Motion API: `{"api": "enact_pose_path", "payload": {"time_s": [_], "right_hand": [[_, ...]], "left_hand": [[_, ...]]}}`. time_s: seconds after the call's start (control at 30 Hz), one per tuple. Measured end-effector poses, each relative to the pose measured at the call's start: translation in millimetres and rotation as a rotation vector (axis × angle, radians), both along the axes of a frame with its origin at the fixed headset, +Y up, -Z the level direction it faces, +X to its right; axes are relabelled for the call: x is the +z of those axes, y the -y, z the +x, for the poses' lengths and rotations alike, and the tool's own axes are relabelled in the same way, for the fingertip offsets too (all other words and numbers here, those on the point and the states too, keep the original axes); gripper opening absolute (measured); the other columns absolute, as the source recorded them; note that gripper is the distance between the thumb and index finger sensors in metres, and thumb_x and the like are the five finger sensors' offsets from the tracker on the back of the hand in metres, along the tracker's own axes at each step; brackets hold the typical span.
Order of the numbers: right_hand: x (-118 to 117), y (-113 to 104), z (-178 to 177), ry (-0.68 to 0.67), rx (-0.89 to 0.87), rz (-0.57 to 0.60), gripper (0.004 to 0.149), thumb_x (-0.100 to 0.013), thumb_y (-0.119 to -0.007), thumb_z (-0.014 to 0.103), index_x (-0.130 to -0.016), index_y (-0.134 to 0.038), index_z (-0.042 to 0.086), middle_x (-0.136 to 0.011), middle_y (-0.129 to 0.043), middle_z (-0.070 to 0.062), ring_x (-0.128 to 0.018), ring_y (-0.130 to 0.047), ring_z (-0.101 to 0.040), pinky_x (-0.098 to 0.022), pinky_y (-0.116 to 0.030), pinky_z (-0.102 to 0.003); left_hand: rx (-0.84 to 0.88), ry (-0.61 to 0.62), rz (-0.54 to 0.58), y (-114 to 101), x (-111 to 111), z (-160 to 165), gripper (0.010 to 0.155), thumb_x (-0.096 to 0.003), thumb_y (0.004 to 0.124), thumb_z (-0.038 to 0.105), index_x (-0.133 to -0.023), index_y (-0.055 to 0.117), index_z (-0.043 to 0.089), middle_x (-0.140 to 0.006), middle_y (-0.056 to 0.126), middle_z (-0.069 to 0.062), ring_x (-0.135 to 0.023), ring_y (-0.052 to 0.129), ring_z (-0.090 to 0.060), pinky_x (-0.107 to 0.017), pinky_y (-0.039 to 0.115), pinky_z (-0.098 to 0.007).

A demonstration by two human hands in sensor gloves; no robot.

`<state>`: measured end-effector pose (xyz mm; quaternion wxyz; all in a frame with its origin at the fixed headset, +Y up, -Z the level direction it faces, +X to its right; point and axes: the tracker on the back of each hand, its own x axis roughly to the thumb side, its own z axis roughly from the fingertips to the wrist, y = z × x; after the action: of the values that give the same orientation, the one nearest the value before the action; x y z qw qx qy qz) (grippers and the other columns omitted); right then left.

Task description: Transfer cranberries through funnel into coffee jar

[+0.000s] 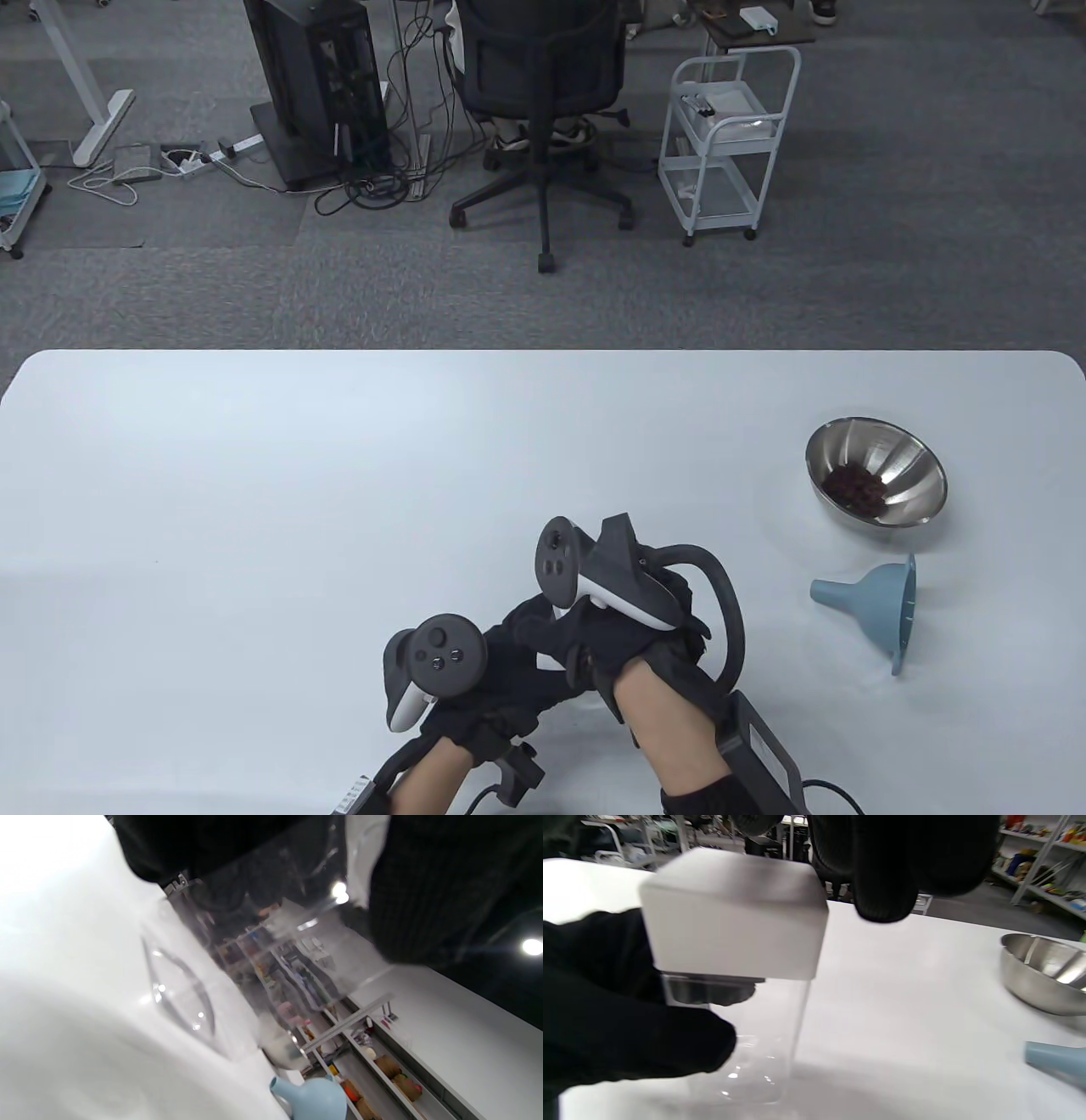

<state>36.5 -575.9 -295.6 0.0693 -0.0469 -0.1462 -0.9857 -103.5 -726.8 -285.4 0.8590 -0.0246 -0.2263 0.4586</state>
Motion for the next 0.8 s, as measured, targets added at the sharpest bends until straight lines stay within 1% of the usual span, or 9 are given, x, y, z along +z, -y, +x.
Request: {"api": "enact_pose_path", "payload": {"time_s": [0.13, 0.23, 0.3, 0.37, 0.47, 0.5, 0.63, 0.7, 0.8], "right_hand": [[-3, 9, -1, 0.0, 0.019, -0.034, 0.097, -0.032, -0.067, 0.083, -0.108, -0.053, 0.024, -0.098, -0.081, -0.023, -0.054, -0.103, -0.033, -0.036, -0.085, -0.044], [-5, 12, 0, -0.037, 0.027, -0.004, 0.083, -0.039, -0.074, 0.072, -0.105, -0.058, 0.024, -0.093, -0.085, -0.02, -0.049, -0.104, -0.029, -0.033, -0.087, -0.041], [-5, 12, 0, -0.075, -0.006, 0.004, 0.076, -0.041, -0.078, 0.068, -0.103, -0.063, 0.027, -0.094, -0.084, -0.019, -0.049, -0.104, -0.031, -0.033, -0.086, -0.041], [-3, 11, 0, -0.106, -0.031, -0.022, 0.071, -0.042, -0.082, 0.063, -0.102, -0.065, 0.031, -0.099, -0.078, -0.02, -0.058, -0.099, -0.037, -0.038, -0.083, -0.045], [-1, 13, 0, -0.152, -0.108, -0.135, 0.064, -0.045, -0.088, 0.047, -0.102, -0.062, 0.034, -0.11, -0.057, -0.021, -0.083, -0.076, -0.05, -0.05, -0.073, -0.05], [-1, 13, -2, -0.203, -0.141, -0.161, 0.063, -0.045, -0.091, 0.04, -0.101, -0.063, 0.034, -0.112, -0.051, -0.021, -0.089, -0.067, -0.052, -0.053, -0.069, -0.05], [3, 12, -5, -0.322, -0.154, -0.174, 0.057, -0.041, -0.096, 0.014, -0.09, -0.073, 0.031, -0.116, -0.042, -0.013, -0.102, -0.043, -0.053, -0.067, -0.059, -0.058], [4, 12, -7, -0.345, -0.138, -0.172, 0.055, -0.039, -0.096, 0.008, -0.085, -0.077, 0.03, -0.116, -0.044, -0.01, -0.104, -0.041, -0.05, -0.072, -0.052, -0.059], [4, 10, -5, -0.332, -0.161, -0.203, 0.057, -0.04, -0.096, 0.01, -0.09, -0.075, 0.029, -0.118, -0.04, -0.01, -0.106, -0.036, -0.051, -0.073, -0.049, -0.06]], "left_hand": [[0.0, 0.005, -0.001, 0, 0, 0, 0.089, -0.0381, 0.095, 0.059, -0.108, 0.056, 0.021, -0.11, 0.07, -0.009, -0.098, 0.086, -0.034, -0.069, 0.073, -0.052], [-0.002, 0.007, -0.004, 0, 1, 0, 0.089, -0.0381, 0.095, 0.059, -0.108, 0.056, 0.02, -0.11, 0.07, -0.009, -0.098, 0.086, -0.034, -0.069, 0.073, -0.051], [-0.004, 0.009, -0.004, 0, 0, 0, 0.089, -0.038, 0.095, 0.059, -0.108, 0.056, 0.021, -0.11, 0.071, -0.008, -0.098, 0.086, -0.034, -0.069, 0.073, -0.052], [-0.005, 0.014, -0.005, 0, 0, 1, 0.089, -0.0378, 0.095, 0.059, -0.108, 0.056, 0.02, -0.11, 0.071, -0.009, -0.098, 0.086, -0.034, -0.069, 0.073, -0.052], [-0.009, 0.013, -0.006, 0, 0, 1, 0.089, -0.0378, 0.095, 0.058, -0.108, 0.056, 0.02, -0.11, 0.07, -0.009, -0.098, 0.086, -0.034, -0.069, 0.073, -0.052], [-0.01, 0.01, -0.006, 1, 0, 1, 0.089, -0.0377, 0.095, 0.058, -0.108, 0.056, 0.021, -0.11, 0.07, -0.008, -0.098, 0.085, -0.034, -0.069, 0.073, -0.052], [-0.003, 0.01, -0.009, 1, 0, 0, 0.089, -0.0379, 0.095, 0.058, -0.108, 0.056, 0.021, -0.11, 0.07, -0.009, -0.098, 0.086, -0.034, -0.07, 0.073, -0.052], [-0.005, 0.014, -0.01, 1, 0, 1, 0.089, -0.0379, 0.095, 0.058, -0.108, 0.056, 0.02, -0.11, 0.07, -0.009, -0.098, 0.085, -0.034, -0.07, 0.073, -0.052], [-0.007, 0.012, -0.008, 1, 1, 1, 0.089, -0.038, 0.095, 0.058, -0.108, 0.056, 0.02, -0.11, 0.07, -0.009, -0.098, 0.085, -0.034, -0.07, 0.073, -0.052]]}}
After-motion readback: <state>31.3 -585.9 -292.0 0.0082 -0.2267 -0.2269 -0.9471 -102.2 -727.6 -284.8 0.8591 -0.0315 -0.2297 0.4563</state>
